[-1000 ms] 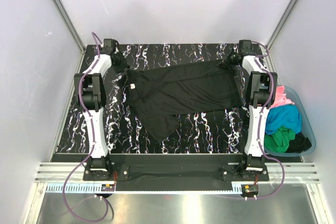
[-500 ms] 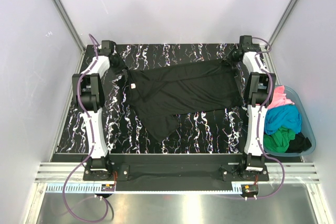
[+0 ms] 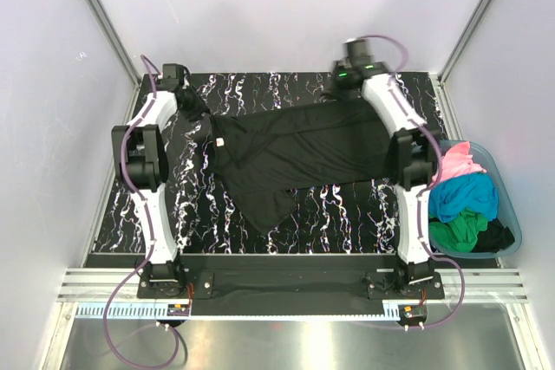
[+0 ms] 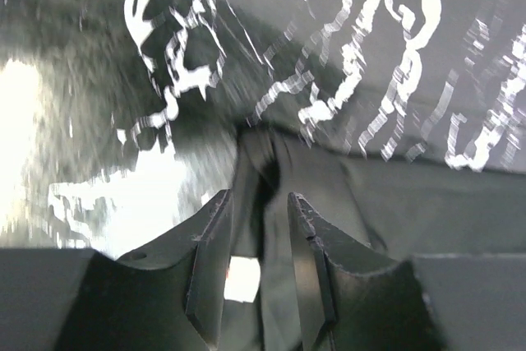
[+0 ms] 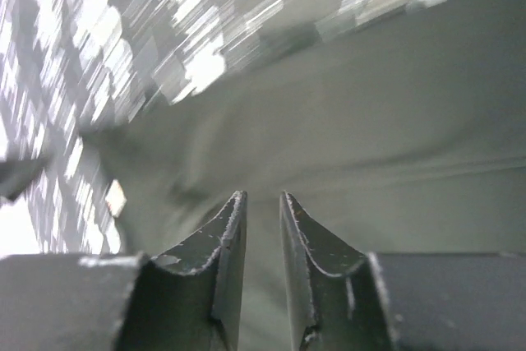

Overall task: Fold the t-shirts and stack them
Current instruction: Fold the tshirt

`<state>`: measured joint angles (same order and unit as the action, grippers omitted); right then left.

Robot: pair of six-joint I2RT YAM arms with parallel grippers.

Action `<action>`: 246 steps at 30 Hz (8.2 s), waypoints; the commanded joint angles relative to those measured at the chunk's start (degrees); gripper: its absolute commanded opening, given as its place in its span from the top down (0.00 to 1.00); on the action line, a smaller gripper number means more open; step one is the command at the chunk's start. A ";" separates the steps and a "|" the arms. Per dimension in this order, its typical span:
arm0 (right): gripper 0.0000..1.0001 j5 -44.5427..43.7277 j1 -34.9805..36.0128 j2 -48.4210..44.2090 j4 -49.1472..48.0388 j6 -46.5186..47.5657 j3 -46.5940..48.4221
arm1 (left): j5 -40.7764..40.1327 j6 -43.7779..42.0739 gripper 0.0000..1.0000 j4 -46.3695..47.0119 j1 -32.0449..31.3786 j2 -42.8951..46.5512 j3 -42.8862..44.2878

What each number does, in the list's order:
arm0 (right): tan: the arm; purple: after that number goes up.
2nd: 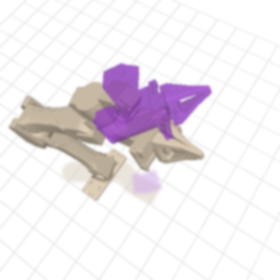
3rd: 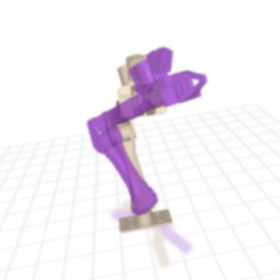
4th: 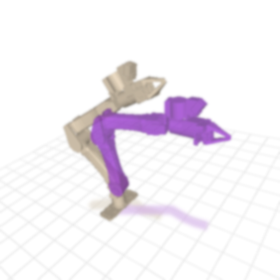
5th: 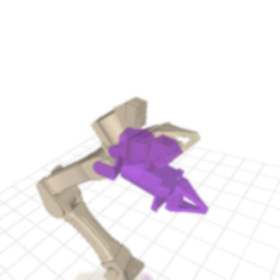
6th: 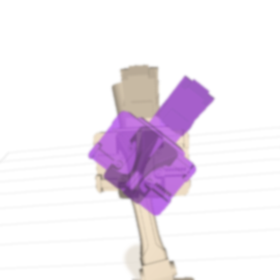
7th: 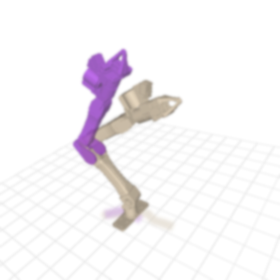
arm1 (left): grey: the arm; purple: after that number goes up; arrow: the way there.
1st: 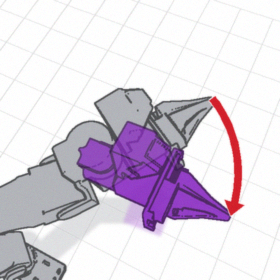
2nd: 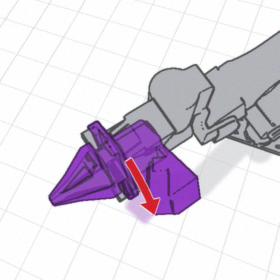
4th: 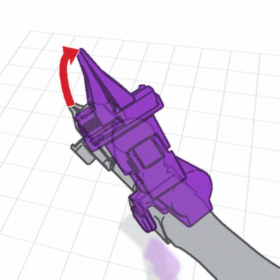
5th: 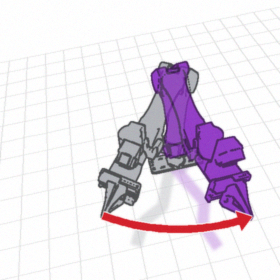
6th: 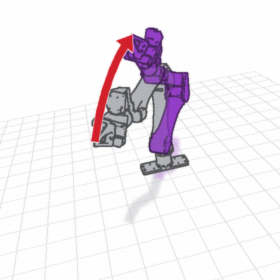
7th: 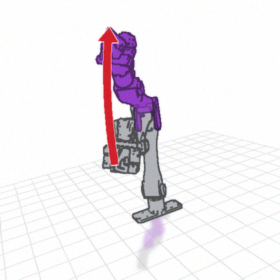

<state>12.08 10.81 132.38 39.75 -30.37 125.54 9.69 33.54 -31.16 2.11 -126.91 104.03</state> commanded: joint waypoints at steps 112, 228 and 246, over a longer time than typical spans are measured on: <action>0.65 -6.45 13.45 -41.32 5.61 3.30 -31.40 | -12.42 -25.28 1.00 1.80 -28.56 8.61 -6.03; 1.00 -5.40 -10.46 13.43 -13.03 -16.47 -0.99 | -5.47 -8.49 0.72 -2.93 -2.11 -1.49 3.89; 1.00 -4.34 -10.46 11.94 -14.52 -17.53 -3.54 | -2.57 -12.36 0.58 -3.64 -2.20 -0.97 1.62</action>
<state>7.64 0.58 145.25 24.67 -47.46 121.47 7.25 22.85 -34.15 -0.38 -129.25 105.47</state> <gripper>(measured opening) 0.011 0.424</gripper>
